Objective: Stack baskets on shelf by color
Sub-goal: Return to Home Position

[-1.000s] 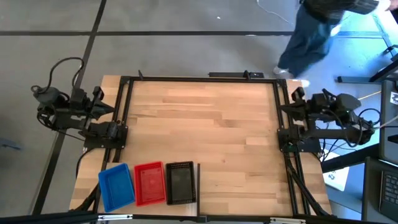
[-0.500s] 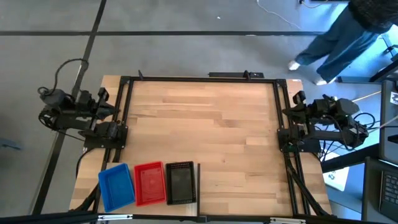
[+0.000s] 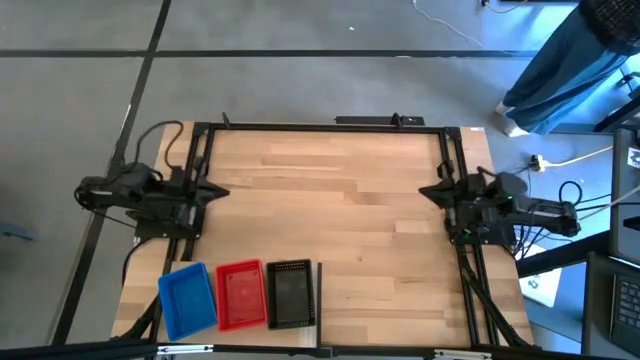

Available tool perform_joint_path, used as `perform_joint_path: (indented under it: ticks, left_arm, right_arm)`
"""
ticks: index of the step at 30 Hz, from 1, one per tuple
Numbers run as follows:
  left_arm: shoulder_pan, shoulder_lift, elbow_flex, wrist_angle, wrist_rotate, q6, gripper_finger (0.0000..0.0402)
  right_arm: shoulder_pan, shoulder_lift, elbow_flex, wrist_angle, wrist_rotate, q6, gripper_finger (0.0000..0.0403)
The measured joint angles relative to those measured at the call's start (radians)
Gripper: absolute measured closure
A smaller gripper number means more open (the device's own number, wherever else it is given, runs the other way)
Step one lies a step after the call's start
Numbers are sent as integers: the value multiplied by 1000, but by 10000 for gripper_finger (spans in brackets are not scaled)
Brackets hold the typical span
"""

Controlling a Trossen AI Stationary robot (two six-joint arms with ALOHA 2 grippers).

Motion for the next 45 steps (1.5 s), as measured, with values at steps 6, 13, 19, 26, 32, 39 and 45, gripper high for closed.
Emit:
perform_joint_path:
  ticks: [6,13,19,26,32,39,45]
  left_arm:
    - [0,0,-127,106,-4,-9,401]
    - [0,-1,-219,137,-32,-2,401]
    - [0,-1,-285,147,-53,32,401]
    - [0,-1,-377,274,-58,98,401]
    - [0,-1,-417,304,-58,99,401]
    - [0,-1,-417,301,-57,104,401]
    - [0,-1,-417,301,-60,104,401]
  right_arm:
    - [0,0,-157,179,-5,-2,403]
    - [0,5,-233,234,-37,-22,403]
    - [0,2,-233,231,-89,-104,403]
    - [0,2,-232,223,-102,-108,403]
    - [0,3,-232,164,-102,-103,403]
    - [0,2,-232,123,-69,-103,401]
    - [0,3,-232,93,-29,-78,392]
